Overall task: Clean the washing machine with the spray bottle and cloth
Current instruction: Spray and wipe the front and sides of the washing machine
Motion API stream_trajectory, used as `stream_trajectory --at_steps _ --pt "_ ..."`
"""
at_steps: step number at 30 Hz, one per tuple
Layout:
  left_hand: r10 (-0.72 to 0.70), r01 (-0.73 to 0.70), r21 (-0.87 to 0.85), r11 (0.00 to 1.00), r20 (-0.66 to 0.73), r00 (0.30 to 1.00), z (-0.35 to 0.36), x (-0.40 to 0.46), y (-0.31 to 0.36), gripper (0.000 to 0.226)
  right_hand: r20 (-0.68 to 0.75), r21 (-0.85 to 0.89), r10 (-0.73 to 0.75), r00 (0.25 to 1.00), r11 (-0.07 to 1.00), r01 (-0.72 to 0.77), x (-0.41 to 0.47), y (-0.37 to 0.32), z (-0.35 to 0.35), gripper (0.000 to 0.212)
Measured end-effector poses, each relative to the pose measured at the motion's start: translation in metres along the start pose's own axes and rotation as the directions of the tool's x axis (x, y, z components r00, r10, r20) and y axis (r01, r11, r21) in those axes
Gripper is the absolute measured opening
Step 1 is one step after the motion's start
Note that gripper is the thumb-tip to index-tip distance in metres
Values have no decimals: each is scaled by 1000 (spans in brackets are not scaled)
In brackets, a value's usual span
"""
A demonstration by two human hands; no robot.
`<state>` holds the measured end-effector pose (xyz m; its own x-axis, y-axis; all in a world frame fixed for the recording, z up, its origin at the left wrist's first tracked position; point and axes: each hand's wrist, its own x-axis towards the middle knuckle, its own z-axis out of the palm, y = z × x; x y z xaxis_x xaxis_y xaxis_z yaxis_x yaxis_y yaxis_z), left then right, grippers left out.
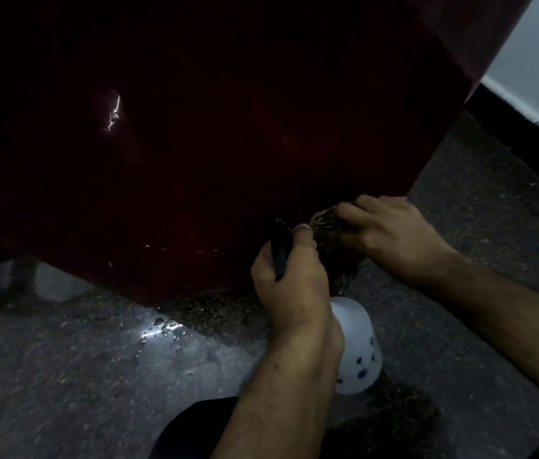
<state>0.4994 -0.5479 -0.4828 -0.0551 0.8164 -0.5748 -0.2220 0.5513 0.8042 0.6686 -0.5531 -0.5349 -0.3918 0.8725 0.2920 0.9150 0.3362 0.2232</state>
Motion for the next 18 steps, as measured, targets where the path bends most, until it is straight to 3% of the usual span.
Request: stream_trajectory --at_steps 4,7,9,11,14,18 --pt "21 -21 2 1000 21 1000 -4 4 6 14 -201 -72 174 964 979 -192 -7 13 -37 21" --pt "52 -53 6 999 25 998 -1 3 9 17 -309 12 164 937 986 -168 10 4 -32 25" --pt "80 -80 -16 997 19 997 0 2 12 11 -272 62 49 961 998 -33 21 -9 -11 22" --pt "106 -106 -21 994 -2 994 -2 2 13 11 -121 24 -103 987 994 107 25 -17 14 22" --pt "115 -114 6 993 -39 993 -9 2 15 27 61 -22 -146 987 989 148 14 -18 27 38" --pt "106 -109 -32 994 -62 992 -24 7 26 24 -150 -30 -30 988 999 25 16 -6 -8 31"
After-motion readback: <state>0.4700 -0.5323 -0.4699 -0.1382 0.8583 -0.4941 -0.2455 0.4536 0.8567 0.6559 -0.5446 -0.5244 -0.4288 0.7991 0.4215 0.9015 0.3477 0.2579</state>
